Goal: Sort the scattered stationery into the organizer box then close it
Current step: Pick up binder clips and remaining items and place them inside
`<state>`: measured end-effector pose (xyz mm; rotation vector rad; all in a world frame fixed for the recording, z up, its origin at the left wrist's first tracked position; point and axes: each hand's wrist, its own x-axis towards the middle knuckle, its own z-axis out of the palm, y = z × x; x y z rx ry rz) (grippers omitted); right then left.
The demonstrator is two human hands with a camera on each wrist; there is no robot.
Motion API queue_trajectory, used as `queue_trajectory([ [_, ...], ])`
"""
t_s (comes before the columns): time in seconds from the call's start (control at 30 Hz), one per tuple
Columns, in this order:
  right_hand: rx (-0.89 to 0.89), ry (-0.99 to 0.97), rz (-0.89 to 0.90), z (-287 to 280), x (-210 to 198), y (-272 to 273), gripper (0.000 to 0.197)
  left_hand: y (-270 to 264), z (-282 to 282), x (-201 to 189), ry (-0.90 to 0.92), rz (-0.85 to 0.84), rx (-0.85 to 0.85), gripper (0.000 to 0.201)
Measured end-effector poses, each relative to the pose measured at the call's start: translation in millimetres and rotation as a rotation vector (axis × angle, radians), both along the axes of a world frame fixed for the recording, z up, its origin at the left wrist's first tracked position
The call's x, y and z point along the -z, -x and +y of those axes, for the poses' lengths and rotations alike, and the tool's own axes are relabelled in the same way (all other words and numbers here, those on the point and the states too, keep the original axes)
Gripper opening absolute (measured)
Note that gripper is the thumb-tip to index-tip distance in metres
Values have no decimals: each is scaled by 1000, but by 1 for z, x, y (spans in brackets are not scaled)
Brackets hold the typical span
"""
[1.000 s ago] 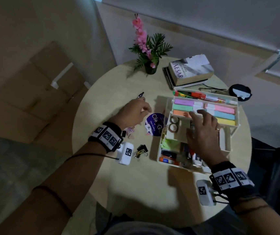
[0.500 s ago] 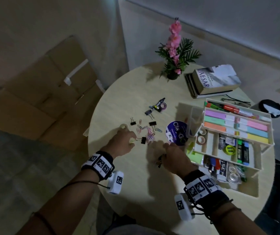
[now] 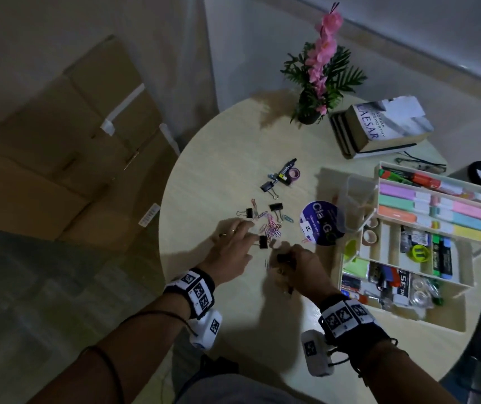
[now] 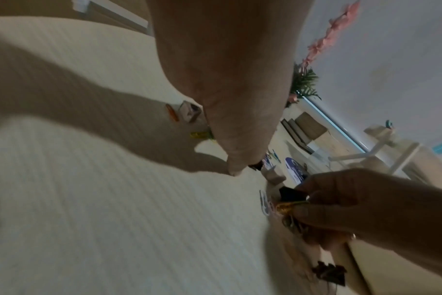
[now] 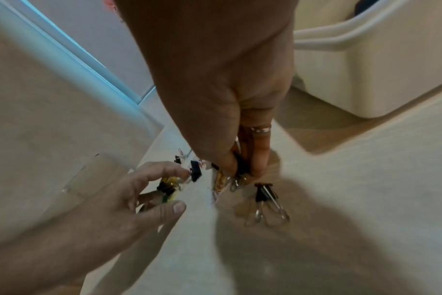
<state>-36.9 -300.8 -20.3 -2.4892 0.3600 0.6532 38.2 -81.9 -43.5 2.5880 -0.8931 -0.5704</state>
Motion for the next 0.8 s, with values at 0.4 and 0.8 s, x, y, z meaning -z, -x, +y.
queue_trajectory([
  [0.4, 300, 99, -167, -58, -12, -100, 42, -8, 42, -10, 362, 13, -193, 41],
  [0.8, -66, 156, -189, 2, 24, -68, 75, -1, 60, 14, 322, 19, -253, 54],
])
